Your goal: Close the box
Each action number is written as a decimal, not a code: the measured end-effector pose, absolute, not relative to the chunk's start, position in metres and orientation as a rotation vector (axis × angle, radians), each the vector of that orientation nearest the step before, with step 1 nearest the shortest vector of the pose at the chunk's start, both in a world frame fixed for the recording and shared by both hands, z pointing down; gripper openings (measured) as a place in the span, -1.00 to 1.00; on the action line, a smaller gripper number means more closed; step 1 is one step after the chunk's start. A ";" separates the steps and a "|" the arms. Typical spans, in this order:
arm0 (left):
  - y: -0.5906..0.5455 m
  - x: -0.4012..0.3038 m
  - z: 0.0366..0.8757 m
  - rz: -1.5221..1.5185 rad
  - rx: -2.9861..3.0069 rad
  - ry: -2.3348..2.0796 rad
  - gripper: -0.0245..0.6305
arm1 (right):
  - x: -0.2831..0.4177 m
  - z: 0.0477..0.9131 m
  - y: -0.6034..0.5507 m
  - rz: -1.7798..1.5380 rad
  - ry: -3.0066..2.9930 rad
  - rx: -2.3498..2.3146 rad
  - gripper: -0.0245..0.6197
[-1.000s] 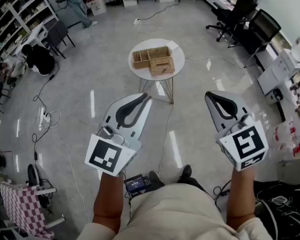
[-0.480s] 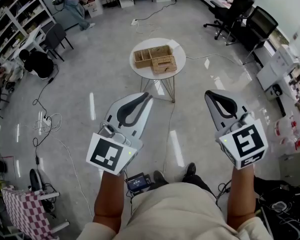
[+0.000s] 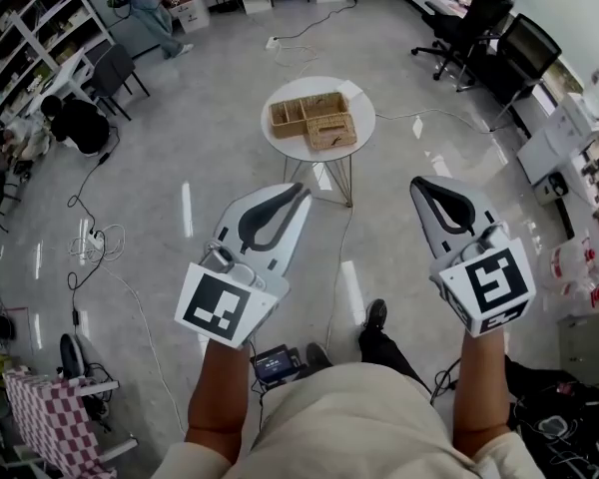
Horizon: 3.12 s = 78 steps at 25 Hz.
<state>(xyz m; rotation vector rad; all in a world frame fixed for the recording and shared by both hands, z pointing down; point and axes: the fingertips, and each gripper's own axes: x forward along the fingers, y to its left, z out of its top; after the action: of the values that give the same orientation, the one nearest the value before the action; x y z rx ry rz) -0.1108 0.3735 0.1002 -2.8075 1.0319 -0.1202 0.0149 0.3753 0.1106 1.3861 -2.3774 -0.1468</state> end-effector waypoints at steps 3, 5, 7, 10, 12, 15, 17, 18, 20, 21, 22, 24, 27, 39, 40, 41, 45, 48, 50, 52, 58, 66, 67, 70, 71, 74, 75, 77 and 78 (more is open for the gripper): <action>0.356 -0.097 0.103 -0.136 -2.792 1.071 -0.83 | 0.029 0.114 0.353 -0.151 -2.399 1.352 -0.95; 0.343 -0.086 0.105 -0.150 -2.784 1.100 -0.83 | 0.040 0.116 0.337 -0.151 -2.415 1.329 -0.95; 0.329 -0.074 0.107 -0.158 -2.772 1.128 -0.83 | 0.051 0.117 0.321 -0.153 -2.433 1.301 -0.95; 0.309 -0.055 0.110 -0.167 -2.760 1.162 -0.83 | 0.069 0.118 0.297 -0.154 -2.455 1.268 -0.95; 0.296 -0.042 0.112 -0.172 -2.756 1.182 -0.83 | 0.080 0.119 0.281 -0.158 -2.465 1.248 -0.95; 0.279 -0.033 0.114 -0.180 -2.747 1.224 -0.83 | 0.090 0.121 0.260 -0.159 -2.483 1.213 -0.95; 0.269 -0.030 0.115 -0.188 -2.735 1.250 -0.83 | 0.093 0.122 0.249 -0.163 -2.495 1.192 -0.95; 0.265 -0.028 0.115 -0.193 -2.729 1.260 -0.83 | 0.095 0.122 0.244 -0.165 -2.501 1.184 -0.94; 0.256 -0.020 0.115 -0.201 -2.718 1.280 -0.83 | 0.103 0.122 0.233 -0.163 -2.514 1.171 -0.95; 0.251 -0.015 0.115 -0.205 -2.713 1.289 -0.83 | 0.108 0.122 0.228 -0.163 -2.521 1.166 -0.95; 0.247 -0.010 0.115 -0.208 -2.708 1.298 -0.83 | 0.113 0.123 0.223 -0.163 -2.527 1.162 -0.95; 0.239 0.000 0.116 -0.214 -2.697 1.311 -0.83 | 0.123 0.123 0.213 -0.165 -2.538 1.153 -0.94; 0.228 0.014 0.117 -0.227 -2.686 1.319 -0.83 | 0.135 0.124 0.201 -0.164 -2.551 1.142 -0.95; 0.189 0.048 0.129 -0.241 -2.704 1.308 -0.83 | 0.162 0.141 0.164 -0.130 -2.555 1.132 -0.95; 0.184 0.047 0.130 -0.239 -2.709 1.304 -0.83 | 0.162 0.143 0.161 -0.126 -2.549 1.138 -0.94; 0.178 0.046 0.132 -0.238 -2.714 1.296 -0.83 | 0.162 0.144 0.157 -0.122 -2.543 1.148 -0.95; 0.153 0.039 0.133 -0.220 -2.744 1.231 -0.83 | 0.158 0.146 0.140 -0.110 -2.503 1.203 -0.95; 0.133 0.037 0.131 -0.203 -2.765 1.171 -0.83 | 0.156 0.145 0.123 -0.105 -2.470 1.253 -0.95; 0.117 0.031 0.129 -0.195 -2.776 1.141 -0.83 | 0.152 0.144 0.110 -0.102 -2.451 1.282 -0.94; 0.099 0.025 0.127 -0.181 -2.785 1.114 -0.83 | 0.146 0.142 0.096 -0.101 -2.434 1.308 -0.94; 0.047 -0.003 0.128 -0.178 -2.826 1.044 -0.83 | 0.119 0.143 0.051 -0.073 -2.392 1.377 -0.94; -0.011 -0.038 0.136 -0.183 -2.863 0.983 -0.83 | 0.084 0.153 -0.001 -0.037 -2.347 1.418 -0.94; -0.017 -0.044 0.136 -0.182 -2.866 0.979 -0.83 | 0.079 0.153 -0.006 -0.036 -2.343 1.422 -0.95; -0.035 -0.060 0.137 -0.174 -2.875 0.969 -0.83 | 0.064 0.153 -0.022 -0.056 -2.332 1.431 -0.94; -0.040 -0.064 0.137 -0.171 -2.877 0.966 -0.83 | 0.059 0.153 -0.028 -0.070 -2.329 1.434 -0.94; -0.054 -0.077 0.141 -0.162 -2.885 0.956 -0.83 | 0.046 0.155 -0.041 -0.060 -2.316 1.436 -0.95; -0.058 -0.080 0.143 -0.161 -2.889 0.955 -0.83 | 0.043 0.156 -0.045 -0.058 -2.313 1.436 -0.95; -0.067 -0.085 0.146 -0.152 -2.891 0.960 -0.83 | 0.038 0.159 -0.054 -0.060 -2.311 1.434 -0.94; -0.071 -0.087 0.147 -0.140 -2.887 0.969 -0.83 | 0.036 0.161 -0.058 -0.061 -2.313 1.428 -0.94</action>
<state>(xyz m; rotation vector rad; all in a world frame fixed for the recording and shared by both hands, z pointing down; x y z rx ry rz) -0.0873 -0.0715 0.1467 -2.8865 0.9695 -0.1400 0.0361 -0.0577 0.1610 1.4283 -2.3126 -0.0613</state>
